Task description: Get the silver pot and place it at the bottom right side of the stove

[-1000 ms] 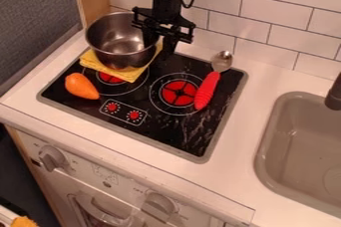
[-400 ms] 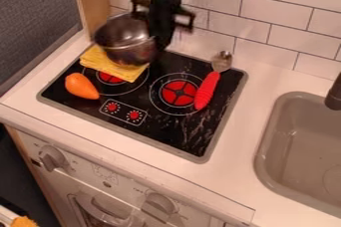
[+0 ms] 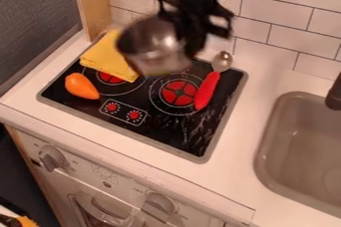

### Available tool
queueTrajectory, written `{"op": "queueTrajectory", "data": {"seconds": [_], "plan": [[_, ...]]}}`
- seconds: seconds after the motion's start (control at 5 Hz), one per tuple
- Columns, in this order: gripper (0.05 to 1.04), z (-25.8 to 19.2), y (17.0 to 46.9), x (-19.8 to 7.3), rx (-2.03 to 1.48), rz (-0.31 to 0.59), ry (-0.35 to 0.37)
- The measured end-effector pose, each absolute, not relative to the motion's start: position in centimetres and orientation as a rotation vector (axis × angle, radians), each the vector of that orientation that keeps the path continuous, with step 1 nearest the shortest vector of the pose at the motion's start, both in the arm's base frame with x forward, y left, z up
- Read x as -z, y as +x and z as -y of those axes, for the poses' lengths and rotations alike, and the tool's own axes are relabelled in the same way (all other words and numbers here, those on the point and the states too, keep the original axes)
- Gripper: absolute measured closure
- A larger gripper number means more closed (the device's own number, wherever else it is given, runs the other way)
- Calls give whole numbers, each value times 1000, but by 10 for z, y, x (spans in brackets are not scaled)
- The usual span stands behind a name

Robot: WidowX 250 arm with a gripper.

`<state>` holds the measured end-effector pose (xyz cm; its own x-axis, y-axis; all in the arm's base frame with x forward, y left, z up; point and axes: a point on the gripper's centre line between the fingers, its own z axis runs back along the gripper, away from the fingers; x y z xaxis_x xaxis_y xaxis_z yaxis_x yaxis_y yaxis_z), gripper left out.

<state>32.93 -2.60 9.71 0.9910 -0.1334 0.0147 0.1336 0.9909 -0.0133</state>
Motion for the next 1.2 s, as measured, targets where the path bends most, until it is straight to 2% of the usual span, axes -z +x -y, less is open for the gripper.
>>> {"op": "queueTrajectory", "data": {"seconds": [0.2,0.4,0.6,1.0,1.2], "plan": [[998,59,300,-78,141,-66,-74],[998,63,264,-60,72,-158,-99],[998,63,247,-55,43,-157,-113],[967,66,244,-47,71,-162,-97],[767,67,246,-46,83,-150,-107]]}}
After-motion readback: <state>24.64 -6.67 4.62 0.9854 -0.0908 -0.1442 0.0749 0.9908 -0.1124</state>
